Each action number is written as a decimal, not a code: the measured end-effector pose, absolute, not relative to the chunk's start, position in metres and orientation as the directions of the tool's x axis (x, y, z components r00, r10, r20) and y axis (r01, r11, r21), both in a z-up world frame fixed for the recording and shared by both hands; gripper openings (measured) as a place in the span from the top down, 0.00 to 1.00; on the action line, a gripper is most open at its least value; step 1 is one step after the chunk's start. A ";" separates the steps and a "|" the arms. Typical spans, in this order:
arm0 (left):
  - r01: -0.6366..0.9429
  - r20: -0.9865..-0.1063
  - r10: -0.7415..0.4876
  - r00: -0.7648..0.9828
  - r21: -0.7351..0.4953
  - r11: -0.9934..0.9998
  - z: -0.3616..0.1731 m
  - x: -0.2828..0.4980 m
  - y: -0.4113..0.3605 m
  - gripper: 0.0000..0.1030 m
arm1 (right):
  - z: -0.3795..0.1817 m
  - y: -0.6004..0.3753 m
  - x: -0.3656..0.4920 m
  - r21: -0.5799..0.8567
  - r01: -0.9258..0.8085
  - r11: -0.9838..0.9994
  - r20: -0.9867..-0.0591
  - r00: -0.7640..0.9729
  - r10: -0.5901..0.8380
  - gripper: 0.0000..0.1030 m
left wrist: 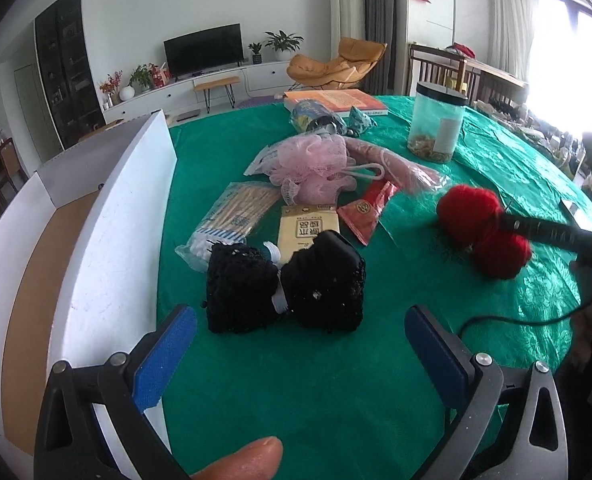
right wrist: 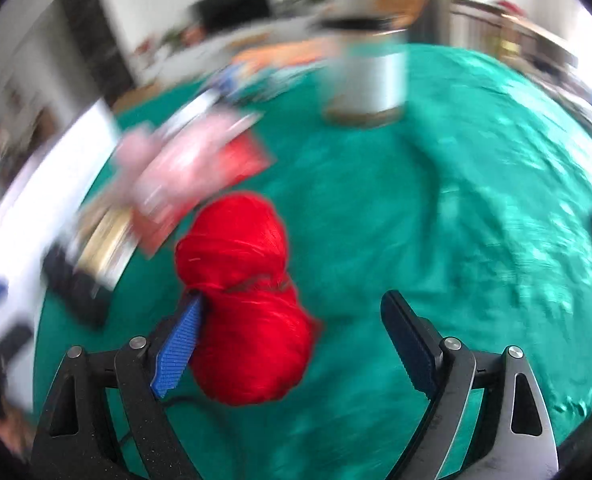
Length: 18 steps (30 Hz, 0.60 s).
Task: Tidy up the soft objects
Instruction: 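Grasp the red yarn ball with the right gripper while the left grasps the black fuzzy bundle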
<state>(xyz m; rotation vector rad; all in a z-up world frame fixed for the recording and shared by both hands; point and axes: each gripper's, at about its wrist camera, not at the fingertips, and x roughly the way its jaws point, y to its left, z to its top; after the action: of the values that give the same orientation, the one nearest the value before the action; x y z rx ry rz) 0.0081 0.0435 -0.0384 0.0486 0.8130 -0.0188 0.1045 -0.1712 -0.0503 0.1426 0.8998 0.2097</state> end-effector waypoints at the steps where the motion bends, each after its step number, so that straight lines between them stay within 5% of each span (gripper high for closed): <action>1: 0.045 -0.733 0.000 0.680 0.041 0.998 -0.041 0.009 0.041 0.00 | -0.049 -0.184 0.104 0.232 -0.078 0.970 -0.744 0.627 0.229 0.13; 8: -0.003 -0.805 -0.009 0.593 -0.013 1.000 -0.071 0.031 0.048 0.00 | -0.045 -0.224 0.093 0.384 0.001 0.923 -0.692 0.662 0.287 0.13; 18: -0.054 -0.800 0.020 0.599 -0.015 0.998 -0.075 0.098 0.044 0.00 | -0.045 -0.208 0.102 0.347 -0.039 0.937 -0.706 0.646 0.288 0.13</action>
<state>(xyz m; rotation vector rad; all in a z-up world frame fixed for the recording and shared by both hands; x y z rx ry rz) 0.0979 0.0443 -0.0754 -0.0392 0.9273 0.0433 0.1015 -0.2077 -0.0453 0.3147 0.8509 0.1894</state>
